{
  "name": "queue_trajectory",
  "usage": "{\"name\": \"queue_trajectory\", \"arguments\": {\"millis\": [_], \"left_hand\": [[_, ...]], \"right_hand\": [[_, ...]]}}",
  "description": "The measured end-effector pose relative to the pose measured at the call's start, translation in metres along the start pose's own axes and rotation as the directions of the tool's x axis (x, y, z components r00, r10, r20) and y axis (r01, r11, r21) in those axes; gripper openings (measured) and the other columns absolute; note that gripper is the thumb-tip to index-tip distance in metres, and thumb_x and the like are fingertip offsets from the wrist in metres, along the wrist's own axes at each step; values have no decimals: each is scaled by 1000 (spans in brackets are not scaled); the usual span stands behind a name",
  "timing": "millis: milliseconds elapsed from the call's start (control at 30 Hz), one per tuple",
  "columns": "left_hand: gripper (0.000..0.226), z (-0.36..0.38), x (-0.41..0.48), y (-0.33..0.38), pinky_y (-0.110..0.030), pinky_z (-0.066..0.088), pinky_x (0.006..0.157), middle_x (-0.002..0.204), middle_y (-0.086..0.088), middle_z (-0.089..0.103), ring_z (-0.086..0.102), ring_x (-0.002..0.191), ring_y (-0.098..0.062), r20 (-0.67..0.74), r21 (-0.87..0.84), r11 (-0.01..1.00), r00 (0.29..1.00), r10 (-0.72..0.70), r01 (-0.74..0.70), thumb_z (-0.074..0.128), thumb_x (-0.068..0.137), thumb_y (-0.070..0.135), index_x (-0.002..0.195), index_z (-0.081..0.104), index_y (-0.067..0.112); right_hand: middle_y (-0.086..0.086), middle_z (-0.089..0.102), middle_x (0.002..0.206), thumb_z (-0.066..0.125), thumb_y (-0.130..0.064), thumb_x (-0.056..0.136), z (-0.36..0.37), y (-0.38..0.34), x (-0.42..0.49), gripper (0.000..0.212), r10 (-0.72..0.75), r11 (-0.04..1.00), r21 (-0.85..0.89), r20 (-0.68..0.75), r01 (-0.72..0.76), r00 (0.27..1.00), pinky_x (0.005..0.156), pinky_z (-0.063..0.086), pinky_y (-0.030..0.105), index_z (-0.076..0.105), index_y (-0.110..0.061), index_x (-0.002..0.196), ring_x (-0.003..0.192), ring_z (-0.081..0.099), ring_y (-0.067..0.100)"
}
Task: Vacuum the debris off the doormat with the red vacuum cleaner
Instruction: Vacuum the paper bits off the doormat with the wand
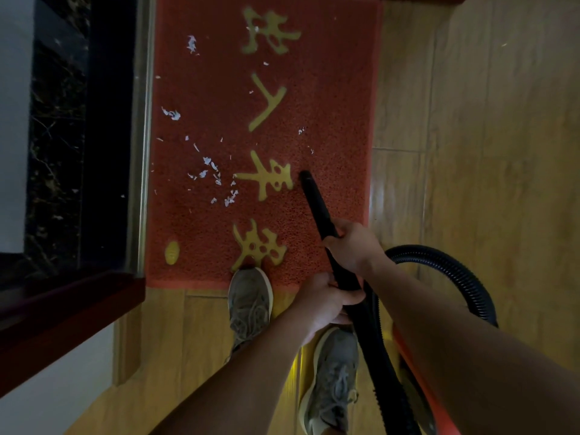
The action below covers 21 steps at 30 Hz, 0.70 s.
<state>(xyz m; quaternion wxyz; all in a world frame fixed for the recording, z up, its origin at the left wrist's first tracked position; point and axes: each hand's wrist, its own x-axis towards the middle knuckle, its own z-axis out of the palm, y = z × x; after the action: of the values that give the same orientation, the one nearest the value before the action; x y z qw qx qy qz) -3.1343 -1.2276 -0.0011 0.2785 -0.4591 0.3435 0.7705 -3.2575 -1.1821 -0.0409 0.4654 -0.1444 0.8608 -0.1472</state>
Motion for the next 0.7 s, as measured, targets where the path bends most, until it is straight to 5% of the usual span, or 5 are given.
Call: {"name": "queue_trajectory", "arguments": {"millis": [267,433,533,700], "left_hand": [[45,-1,-3,16,-31,62,66,118,-11,72,75,92,-26,-44,-36,999,998,39,-41,77,85,8,123,57,18],[44,1,8,28,-41,62,78,117,-8,72,74,97,-29,-32,-24,995,995,92,-93,74,86,2,107,55,36],[46,1,12,31,-39,63,72,112,-7,72,74,93,-27,-23,-22,995,995,102,-102,72,87,-1,106,54,36],[49,-6,16,31,-31,62,65,115,-9,71,75,88,-24,-48,6,996,995,87,-87,72,87,-1,113,50,35]], "right_hand": [[-2,66,97,58,-28,92,-14,-5,4,55,-5,998,57,-64,8,998,60,47,24,48,-28,146,74,63,13],[0,67,104,58,-29,93,-23,-7,18,57,19,998,59,-79,-14,997,68,45,23,47,-26,148,82,62,17],[4,70,117,59,-32,92,-24,-5,24,58,27,998,60,-65,-23,998,69,43,22,46,-28,149,87,62,18],[0,67,103,60,-29,92,-19,-11,29,48,5,998,57,-20,-4,1000,66,42,23,55,-29,140,83,61,18]]}}
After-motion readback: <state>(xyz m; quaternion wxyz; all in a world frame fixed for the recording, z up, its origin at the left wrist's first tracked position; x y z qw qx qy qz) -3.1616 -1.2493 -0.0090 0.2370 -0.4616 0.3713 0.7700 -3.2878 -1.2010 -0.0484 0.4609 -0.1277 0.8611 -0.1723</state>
